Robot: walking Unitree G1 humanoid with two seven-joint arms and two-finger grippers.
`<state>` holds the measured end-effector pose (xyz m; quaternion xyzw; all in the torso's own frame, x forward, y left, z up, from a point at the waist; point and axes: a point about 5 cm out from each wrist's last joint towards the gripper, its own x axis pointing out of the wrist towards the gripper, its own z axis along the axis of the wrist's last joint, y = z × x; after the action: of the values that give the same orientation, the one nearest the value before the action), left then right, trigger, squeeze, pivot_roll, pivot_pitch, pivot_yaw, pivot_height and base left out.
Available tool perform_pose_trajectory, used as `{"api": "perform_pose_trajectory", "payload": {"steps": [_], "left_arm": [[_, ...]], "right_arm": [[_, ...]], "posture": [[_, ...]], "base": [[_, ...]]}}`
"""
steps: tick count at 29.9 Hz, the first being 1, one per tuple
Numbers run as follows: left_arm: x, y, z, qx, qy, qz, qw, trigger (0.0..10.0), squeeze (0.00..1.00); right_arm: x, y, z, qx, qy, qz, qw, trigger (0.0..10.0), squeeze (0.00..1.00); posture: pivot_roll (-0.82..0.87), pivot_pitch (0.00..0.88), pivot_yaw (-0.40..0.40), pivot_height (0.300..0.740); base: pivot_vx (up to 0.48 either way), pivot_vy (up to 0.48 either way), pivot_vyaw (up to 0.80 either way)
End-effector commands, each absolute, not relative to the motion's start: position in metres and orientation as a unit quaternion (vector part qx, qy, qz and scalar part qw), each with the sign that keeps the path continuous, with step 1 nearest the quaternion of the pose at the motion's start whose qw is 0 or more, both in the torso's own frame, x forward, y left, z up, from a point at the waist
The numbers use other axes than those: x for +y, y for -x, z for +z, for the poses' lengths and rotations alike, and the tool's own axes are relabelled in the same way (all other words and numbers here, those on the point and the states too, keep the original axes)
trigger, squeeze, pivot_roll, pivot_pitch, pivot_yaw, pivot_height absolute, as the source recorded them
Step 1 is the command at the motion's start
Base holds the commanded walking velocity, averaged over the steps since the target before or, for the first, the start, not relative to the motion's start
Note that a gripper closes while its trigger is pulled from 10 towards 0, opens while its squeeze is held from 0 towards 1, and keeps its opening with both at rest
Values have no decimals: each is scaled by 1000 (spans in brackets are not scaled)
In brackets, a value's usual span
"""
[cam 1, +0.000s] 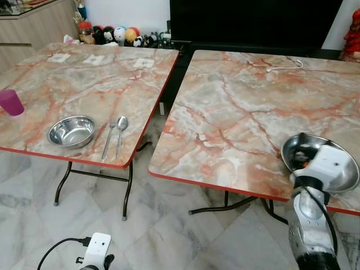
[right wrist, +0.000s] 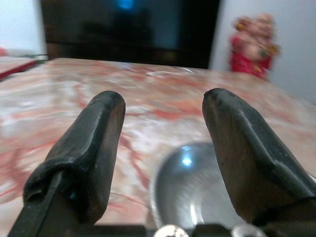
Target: Setting the table
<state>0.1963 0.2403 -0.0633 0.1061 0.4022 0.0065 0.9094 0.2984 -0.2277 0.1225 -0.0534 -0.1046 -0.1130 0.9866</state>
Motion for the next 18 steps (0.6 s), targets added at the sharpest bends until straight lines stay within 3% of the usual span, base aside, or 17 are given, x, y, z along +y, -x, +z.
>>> {"api": "perform_pose_trajectory", "payload": {"steps": [1, 7, 13, 18], "left_arm": [[243, -193, -65, 410, -104, 13, 906, 10000, 0], [243, -195, -64, 407, -104, 14, 907, 10000, 0], [245, -197, -62, 407, -104, 16, 908, 10000, 0], [247, -196, -62, 411, -109, 15, 905, 10000, 0]], "right_arm": [[-229, -299, 133, -119, 68, -90, 986, 10000, 0], [-234, -299, 135, -117, 62, -81, 988, 10000, 0], [-222, -295, 124, -94, 71, -71, 990, 10000, 0], [-213, -292, 121, -97, 44, -64, 992, 10000, 0]], "posture": [[20, 0, 8, 740], [15, 0, 12, 740], [17, 0, 21, 740], [19, 0, 32, 740]], "base": [[0, 0, 0], [0, 0, 0], [0, 0, 0], [0, 451, 0]]}}
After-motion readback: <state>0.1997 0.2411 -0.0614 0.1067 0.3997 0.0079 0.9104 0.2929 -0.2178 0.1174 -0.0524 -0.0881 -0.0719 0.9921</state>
